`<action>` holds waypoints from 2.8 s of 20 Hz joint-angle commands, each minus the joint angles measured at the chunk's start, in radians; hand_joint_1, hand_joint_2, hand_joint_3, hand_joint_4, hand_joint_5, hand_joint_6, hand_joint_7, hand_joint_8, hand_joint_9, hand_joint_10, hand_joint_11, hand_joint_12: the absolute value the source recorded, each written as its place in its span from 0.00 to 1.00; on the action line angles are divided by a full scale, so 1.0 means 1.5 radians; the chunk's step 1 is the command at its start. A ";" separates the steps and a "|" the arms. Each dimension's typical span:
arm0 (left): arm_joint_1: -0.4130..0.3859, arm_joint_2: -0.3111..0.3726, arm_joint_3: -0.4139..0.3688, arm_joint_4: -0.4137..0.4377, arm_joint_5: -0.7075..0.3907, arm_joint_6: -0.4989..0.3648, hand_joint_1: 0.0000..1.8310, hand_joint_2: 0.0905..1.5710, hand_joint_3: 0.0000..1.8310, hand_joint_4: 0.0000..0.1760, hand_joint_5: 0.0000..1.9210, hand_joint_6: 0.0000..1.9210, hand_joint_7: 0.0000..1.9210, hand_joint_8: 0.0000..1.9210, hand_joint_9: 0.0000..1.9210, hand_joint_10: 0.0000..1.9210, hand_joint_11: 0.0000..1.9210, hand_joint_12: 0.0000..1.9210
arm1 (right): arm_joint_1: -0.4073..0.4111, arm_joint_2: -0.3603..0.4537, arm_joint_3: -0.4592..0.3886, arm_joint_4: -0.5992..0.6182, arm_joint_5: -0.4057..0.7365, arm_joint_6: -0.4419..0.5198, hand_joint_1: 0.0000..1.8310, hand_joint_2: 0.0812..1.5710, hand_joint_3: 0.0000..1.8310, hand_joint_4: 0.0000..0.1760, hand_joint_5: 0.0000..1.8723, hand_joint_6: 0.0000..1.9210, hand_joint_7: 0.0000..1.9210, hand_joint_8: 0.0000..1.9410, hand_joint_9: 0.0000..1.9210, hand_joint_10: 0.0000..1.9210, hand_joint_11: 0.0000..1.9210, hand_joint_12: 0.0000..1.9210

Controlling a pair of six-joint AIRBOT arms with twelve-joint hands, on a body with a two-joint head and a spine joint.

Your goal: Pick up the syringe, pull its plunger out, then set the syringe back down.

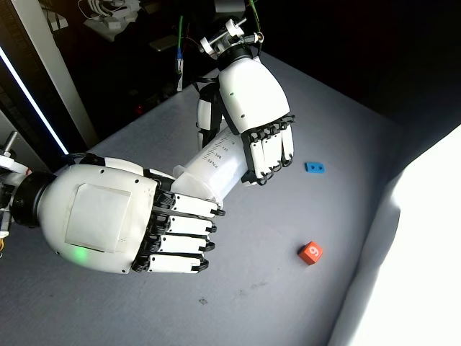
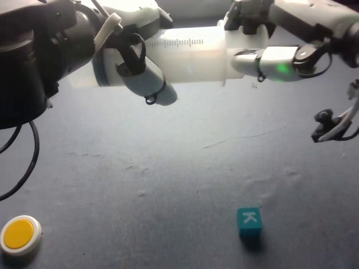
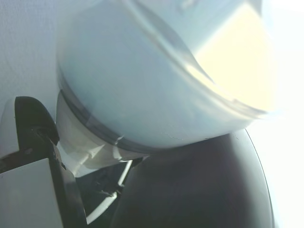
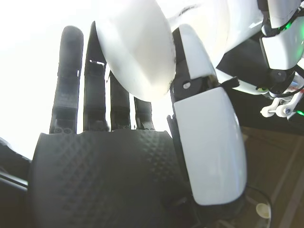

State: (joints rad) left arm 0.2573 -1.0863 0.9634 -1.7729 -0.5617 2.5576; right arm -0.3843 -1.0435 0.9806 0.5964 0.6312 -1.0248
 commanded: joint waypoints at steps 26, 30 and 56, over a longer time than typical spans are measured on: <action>-0.007 0.005 0.004 0.047 -0.028 0.002 0.61 0.81 0.00 0.08 0.34 0.81 0.35 0.75 0.28 0.65 0.18 0.80 | -0.041 0.264 -0.125 -0.007 0.021 0.019 0.71 0.83 0.00 0.00 0.38 0.70 0.26 0.85 0.27 0.89 0.15 0.79; -0.006 0.005 0.004 0.048 -0.028 0.002 0.62 0.80 0.00 0.05 0.35 0.74 0.37 0.78 0.30 0.66 0.19 0.82 | -0.043 0.264 -0.126 -0.007 0.021 0.019 0.71 0.81 0.00 0.00 0.39 0.67 0.29 0.82 0.29 0.87 0.16 0.78; -0.007 0.005 0.000 0.049 -0.035 0.002 0.61 0.81 0.00 0.14 0.34 0.78 0.36 0.76 0.29 0.67 0.19 0.82 | -0.048 0.261 -0.127 -0.030 0.026 0.022 0.27 0.46 0.00 0.00 0.00 0.00 0.02 0.00 0.03 0.00 0.00 0.13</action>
State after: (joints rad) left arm 0.2607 -1.0760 0.9627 -1.7622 -0.6201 2.5687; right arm -0.4648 -0.6563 0.7891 0.5755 0.5568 -0.9985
